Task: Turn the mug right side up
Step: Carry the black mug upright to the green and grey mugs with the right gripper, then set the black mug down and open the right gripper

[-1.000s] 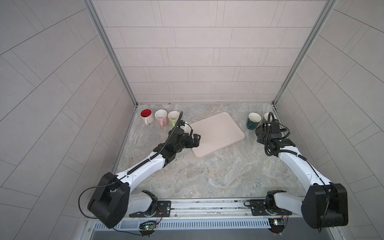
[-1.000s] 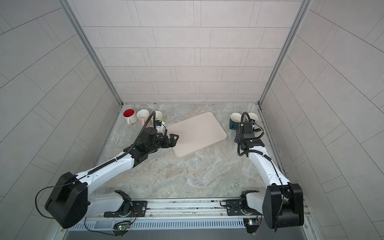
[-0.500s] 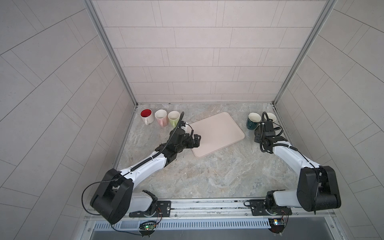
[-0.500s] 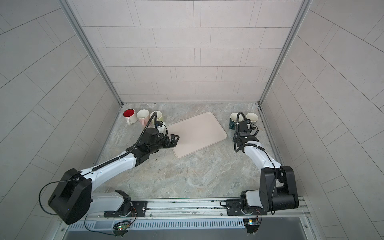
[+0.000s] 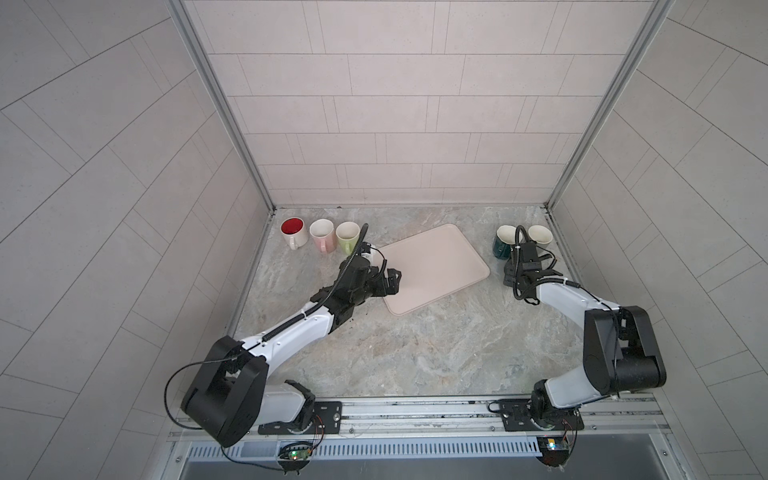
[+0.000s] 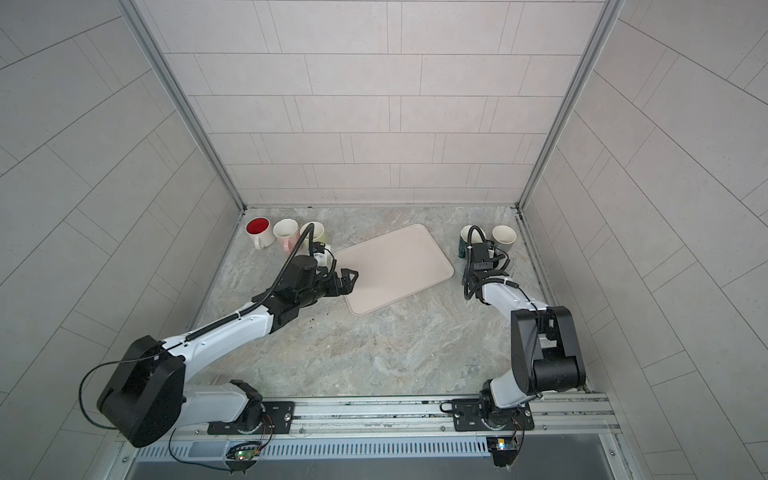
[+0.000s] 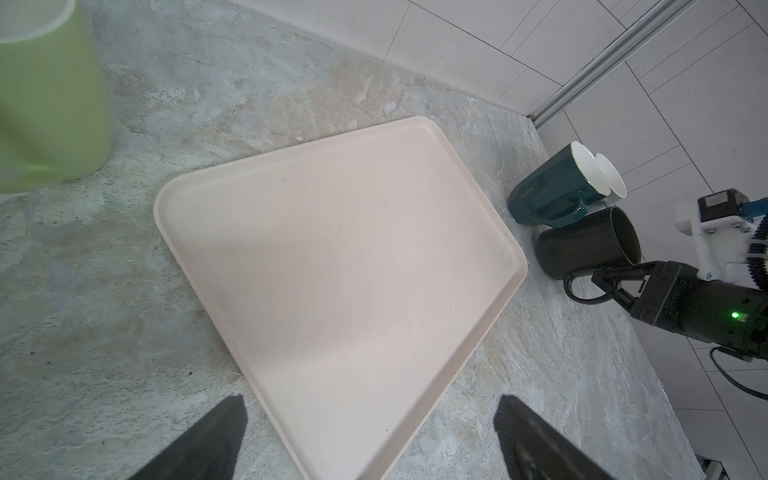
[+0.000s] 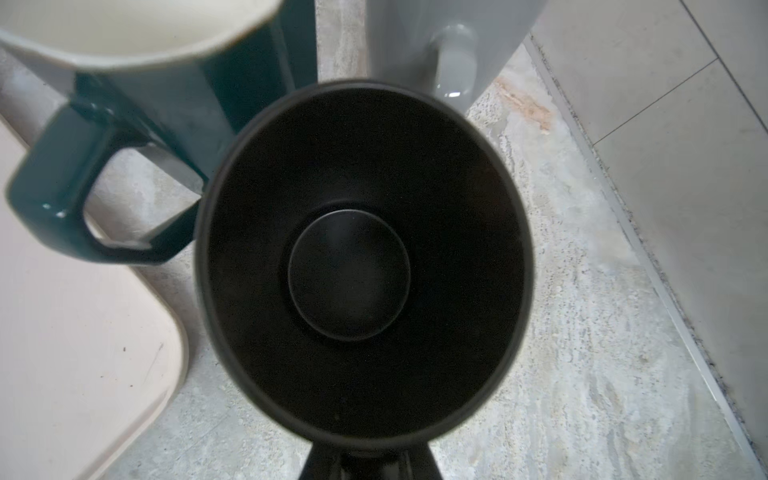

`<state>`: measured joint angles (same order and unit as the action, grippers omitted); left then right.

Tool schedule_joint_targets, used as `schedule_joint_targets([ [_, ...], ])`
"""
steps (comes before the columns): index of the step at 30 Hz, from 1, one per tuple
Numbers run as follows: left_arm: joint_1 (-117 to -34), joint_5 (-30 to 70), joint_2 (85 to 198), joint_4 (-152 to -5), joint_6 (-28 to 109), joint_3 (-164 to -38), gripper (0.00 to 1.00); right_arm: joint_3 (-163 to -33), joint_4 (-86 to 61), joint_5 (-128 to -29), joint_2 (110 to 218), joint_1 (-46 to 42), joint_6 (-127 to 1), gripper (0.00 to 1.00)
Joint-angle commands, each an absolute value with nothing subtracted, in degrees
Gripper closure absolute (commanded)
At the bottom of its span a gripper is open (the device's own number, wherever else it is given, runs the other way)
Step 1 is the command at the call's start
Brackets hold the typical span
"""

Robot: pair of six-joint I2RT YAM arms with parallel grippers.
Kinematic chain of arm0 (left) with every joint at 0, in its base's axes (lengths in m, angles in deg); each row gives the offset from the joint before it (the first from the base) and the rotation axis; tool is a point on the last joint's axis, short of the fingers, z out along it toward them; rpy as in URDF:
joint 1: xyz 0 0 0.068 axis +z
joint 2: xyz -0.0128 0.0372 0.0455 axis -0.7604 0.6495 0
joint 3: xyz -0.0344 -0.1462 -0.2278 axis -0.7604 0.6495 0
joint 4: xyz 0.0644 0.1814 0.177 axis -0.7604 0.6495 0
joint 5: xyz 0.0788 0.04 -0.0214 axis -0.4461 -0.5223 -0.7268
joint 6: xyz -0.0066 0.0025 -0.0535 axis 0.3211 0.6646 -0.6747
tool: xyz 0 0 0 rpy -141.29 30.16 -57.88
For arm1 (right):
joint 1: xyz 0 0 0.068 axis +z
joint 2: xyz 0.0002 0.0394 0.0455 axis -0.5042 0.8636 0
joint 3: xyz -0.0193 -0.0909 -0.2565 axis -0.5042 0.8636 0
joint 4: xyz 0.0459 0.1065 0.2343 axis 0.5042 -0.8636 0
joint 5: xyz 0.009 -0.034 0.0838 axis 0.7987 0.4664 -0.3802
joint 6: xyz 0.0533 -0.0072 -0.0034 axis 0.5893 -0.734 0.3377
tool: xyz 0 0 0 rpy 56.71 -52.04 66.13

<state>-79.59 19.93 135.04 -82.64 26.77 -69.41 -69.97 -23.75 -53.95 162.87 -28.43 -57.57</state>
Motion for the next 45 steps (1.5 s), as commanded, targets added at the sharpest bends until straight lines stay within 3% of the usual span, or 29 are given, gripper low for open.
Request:
schedule_joint_targets([
  [1,-79.3,19.7,135.4,-84.1,27.3,-68.9,0.00,-73.6,-20.2,-52.0,163.5,-28.3,-56.6,1.00],
  [20,-79.3,19.9,133.9,-84.2,27.0,-68.3,0.00,-78.3,-25.1,-53.0,169.9,-28.4,-53.4,0.98],
  [25,-79.3,19.6,133.8,-84.2,27.1,-68.2,0.00,-78.2,-25.5,-53.9,169.5,-28.4,-53.1,0.63],
  [29,-79.2,19.1,133.7,-84.2,27.2,-68.2,0.00,-78.1,-25.9,-55.6,167.7,-28.4,-52.9,0.44],
  [41,-79.2,19.0,133.6,-84.4,27.6,-67.9,0.00,-77.4,-24.9,-58.5,160.4,-28.3,-52.9,0.38],
  [45,-78.3,15.5,132.7,-82.4,29.5,-68.5,0.00,-76.0,-23.4,-58.5,156.5,-28.4,-53.4,0.31],
])
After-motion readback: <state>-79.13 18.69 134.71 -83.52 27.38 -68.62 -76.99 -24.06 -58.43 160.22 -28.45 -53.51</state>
